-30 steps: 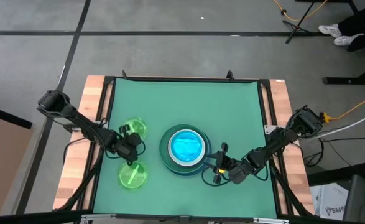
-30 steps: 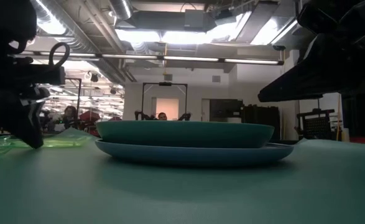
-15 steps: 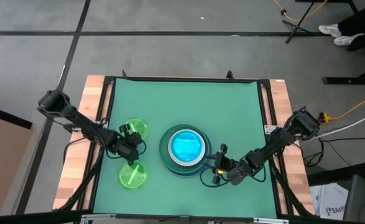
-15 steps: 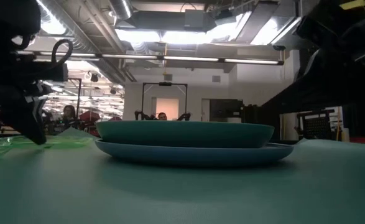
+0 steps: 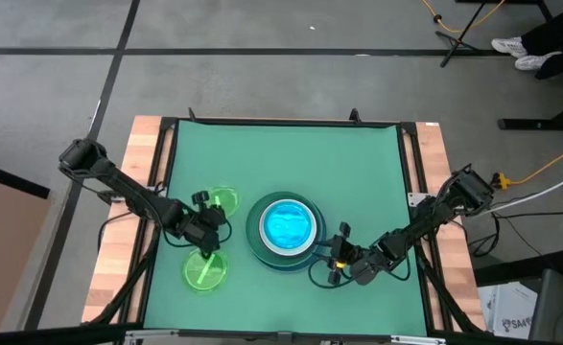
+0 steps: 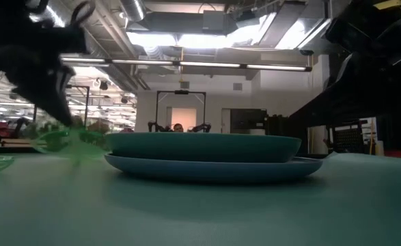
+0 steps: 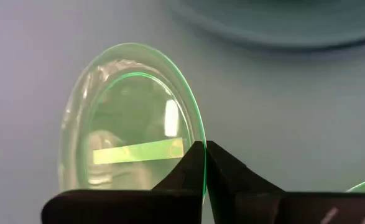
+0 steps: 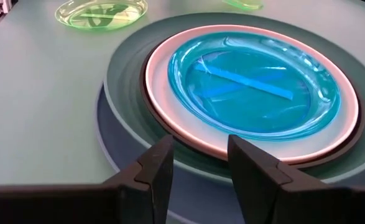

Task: Stack plastic plates
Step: Stack the top green plate on top of the light blue plate

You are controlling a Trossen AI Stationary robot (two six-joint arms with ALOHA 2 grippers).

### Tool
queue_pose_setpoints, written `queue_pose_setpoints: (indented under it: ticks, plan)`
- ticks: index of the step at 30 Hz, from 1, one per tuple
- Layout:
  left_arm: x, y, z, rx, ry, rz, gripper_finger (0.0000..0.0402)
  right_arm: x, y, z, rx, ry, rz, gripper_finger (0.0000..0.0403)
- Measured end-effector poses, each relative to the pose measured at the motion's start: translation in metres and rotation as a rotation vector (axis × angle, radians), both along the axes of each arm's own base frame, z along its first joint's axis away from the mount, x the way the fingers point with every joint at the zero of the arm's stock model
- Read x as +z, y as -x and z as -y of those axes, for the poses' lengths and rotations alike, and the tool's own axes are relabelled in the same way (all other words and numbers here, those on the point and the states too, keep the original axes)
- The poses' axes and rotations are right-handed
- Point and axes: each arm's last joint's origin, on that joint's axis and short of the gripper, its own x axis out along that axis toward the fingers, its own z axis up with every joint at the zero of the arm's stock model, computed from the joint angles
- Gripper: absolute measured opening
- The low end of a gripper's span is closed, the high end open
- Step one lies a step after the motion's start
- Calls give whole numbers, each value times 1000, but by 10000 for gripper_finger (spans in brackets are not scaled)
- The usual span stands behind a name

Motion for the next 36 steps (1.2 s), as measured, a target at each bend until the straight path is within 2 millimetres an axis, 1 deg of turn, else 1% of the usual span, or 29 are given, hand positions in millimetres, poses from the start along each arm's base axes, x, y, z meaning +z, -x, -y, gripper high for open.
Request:
queue_pose_setpoints:
  ticks: [9,14,17,23,29,36]
  plan:
    - [39,-21,9,-48,-27,125,2,0,0,0,0,0,0,143]
    - [51,-32,14,-90,-33,203,2,0,0,0,0,0,-1,143]
    - [51,-40,18,-121,-38,225,2,0,0,0,0,1,-1,143]
    - [50,-60,29,-167,-78,213,2,0,0,0,0,1,-1,143]
    - [49,-87,42,-230,-134,211,2,0,0,0,-1,1,-1,143]
    - [41,-121,60,-303,-177,186,2,0,0,0,-3,-3,0,143]
